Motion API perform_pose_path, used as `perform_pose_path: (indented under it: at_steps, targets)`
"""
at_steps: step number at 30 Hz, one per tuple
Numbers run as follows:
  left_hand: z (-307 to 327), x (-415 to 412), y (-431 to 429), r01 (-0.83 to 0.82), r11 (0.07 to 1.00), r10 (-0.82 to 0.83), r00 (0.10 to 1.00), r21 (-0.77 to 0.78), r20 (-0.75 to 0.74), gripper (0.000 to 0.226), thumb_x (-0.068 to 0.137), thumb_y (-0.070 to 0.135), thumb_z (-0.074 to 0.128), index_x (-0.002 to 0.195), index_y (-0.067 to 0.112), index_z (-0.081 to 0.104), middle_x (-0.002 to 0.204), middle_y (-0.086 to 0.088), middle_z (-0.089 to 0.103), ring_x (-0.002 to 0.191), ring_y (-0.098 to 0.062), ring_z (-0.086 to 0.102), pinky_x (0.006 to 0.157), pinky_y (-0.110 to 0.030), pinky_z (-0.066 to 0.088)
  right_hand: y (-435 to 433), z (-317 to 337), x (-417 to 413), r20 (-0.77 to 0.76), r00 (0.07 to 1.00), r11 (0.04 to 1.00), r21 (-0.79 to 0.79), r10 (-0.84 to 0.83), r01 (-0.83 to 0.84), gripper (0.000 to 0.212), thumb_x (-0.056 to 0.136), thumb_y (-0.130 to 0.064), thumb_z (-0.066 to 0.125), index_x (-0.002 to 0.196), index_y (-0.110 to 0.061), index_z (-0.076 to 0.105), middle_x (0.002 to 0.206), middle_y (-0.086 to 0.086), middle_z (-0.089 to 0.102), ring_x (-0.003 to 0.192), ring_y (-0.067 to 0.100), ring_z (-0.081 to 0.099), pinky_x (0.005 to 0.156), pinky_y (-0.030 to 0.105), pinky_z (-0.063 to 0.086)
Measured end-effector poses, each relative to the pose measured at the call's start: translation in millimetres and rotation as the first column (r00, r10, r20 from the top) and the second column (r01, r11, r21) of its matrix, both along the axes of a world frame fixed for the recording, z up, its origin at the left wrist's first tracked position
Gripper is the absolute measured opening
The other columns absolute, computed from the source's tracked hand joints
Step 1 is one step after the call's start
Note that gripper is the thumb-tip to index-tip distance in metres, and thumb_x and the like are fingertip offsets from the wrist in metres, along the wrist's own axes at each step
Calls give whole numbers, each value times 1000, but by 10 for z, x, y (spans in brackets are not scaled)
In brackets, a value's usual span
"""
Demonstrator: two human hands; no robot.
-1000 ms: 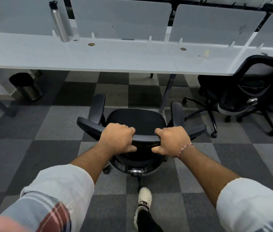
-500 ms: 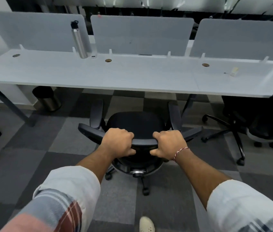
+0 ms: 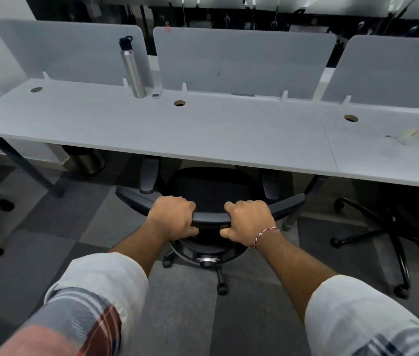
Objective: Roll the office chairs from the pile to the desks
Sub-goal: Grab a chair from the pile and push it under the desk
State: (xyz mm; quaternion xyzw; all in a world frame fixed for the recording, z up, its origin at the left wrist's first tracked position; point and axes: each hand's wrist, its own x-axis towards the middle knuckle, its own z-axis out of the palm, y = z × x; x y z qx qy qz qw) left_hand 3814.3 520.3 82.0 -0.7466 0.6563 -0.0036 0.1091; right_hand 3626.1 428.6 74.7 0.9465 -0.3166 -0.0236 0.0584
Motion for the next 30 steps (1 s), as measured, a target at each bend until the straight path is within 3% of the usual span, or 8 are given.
perform_pose_path:
  at_steps: [6, 11, 17, 26, 30]
  targets:
    - [-70, 360, -349, 7, 1000, -8, 1000, -22, -26, 41, 78, 63, 62, 87, 26, 47, 92, 5, 63, 88, -22, 63, 65, -33, 42, -315, -21, 363, -5, 1000, 1000, -5, -20, 20, 48, 81, -63, 60, 106, -23, 53, 89, -1, 64, 82, 25, 64, 63, 33, 37]
    - [-62, 688, -482, 45, 999, -45, 998, -5, -54, 36, 76, 60, 61, 85, 27, 51, 82, 8, 60, 74, -18, 57, 64, -32, 46, -360, -21, 644, -11, 998, 998, -17, -59, 59, 48, 82, -62, 59, 105, -21, 52, 90, 0, 64, 83, 25, 64, 62, 33, 35]
    - [-26, 1041, -417, 93, 995, -91, 995, 46, -46, 34, 76, 59, 63, 82, 28, 51, 75, 9, 55, 71, -17, 55, 60, -31, 39, -131, -32, 944, 7, 993, 993, -14, -117, 117, 45, 82, -60, 59, 103, -21, 52, 89, 1, 64, 82, 26, 64, 62, 33, 34]
    - [61, 1074, -138, 182, 979, -176, 982, 87, -70, 33, 77, 58, 60, 77, 28, 50, 71, 8, 57, 67, -17, 56, 61, -31, 47, 247, 21, 949, -37, 981, 981, 24, -189, 190, 47, 82, -63, 56, 100, -21, 51, 87, -1, 62, 80, 24, 63, 63, 33, 40]
    - [70, 997, 69, 243, 968, -241, 970, 60, -39, 34, 79, 59, 58, 77, 26, 47, 65, 7, 53, 56, -15, 48, 54, -30, 38, 455, 39, 813, -34, 981, 981, 32, -191, 192, 46, 81, -63, 55, 98, -21, 49, 88, -1, 64, 80, 24, 64, 64, 32, 40]
